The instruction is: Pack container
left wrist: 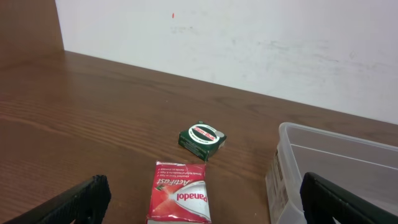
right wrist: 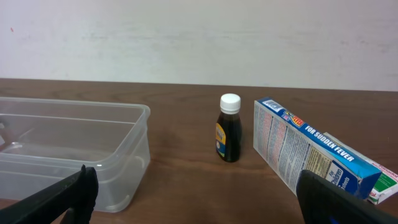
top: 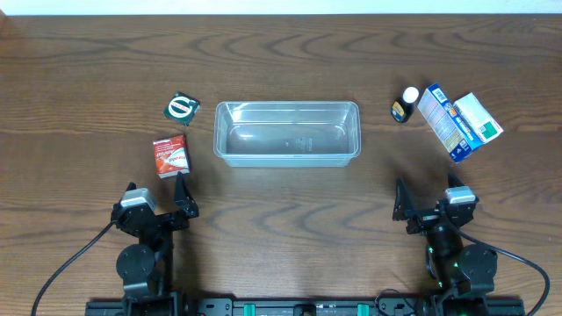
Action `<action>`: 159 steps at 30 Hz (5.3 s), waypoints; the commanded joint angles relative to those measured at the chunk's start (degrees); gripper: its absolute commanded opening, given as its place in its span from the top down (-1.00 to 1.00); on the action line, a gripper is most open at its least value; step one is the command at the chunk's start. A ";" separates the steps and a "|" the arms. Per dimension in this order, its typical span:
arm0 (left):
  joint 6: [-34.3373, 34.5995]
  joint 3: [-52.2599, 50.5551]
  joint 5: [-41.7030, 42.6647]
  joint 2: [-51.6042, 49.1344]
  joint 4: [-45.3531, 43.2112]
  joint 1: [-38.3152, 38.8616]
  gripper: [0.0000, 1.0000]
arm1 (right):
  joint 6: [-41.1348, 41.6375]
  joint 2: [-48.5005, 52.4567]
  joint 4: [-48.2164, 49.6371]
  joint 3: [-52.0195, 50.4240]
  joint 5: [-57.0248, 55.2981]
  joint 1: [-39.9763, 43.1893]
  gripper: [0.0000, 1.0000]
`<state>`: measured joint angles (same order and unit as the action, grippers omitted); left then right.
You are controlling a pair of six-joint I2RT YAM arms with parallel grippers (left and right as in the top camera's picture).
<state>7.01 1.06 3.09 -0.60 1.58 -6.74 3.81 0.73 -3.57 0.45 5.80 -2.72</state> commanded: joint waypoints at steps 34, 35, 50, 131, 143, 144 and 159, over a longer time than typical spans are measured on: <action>-0.96 -0.83 0.37 0.26 2.23 -0.33 -0.96 | -0.70 -0.42 -0.09 -0.13 0.66 0.94 -0.98; -0.96 -0.83 0.37 0.26 2.23 -0.33 -0.96 | -0.70 -0.42 -0.09 -0.13 0.66 0.94 -0.98; -0.96 -0.83 0.37 0.26 2.23 -0.33 -0.96 | -0.70 -0.42 -0.09 -0.13 0.66 0.94 -0.99; -0.96 -0.83 0.37 0.26 2.25 -0.33 -0.96 | -0.70 -0.42 -0.09 -0.13 0.66 0.94 -0.99; -0.96 -0.83 0.37 0.26 2.25 -0.31 -0.96 | 2.56 -0.42 1.88 -0.07 2.58 0.96 -0.98; -0.96 -0.83 0.37 0.26 2.23 -0.33 -0.96 | 2.58 -0.42 1.86 0.17 2.58 0.96 -0.98; -0.96 -0.83 0.37 0.26 2.23 -0.33 -0.96 | -0.44 37.53 -28.68 40.59 2.23 7.82 -0.99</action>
<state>7.01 1.08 3.07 -0.60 1.65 -6.74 7.42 29.76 -29.06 33.45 7.79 3.29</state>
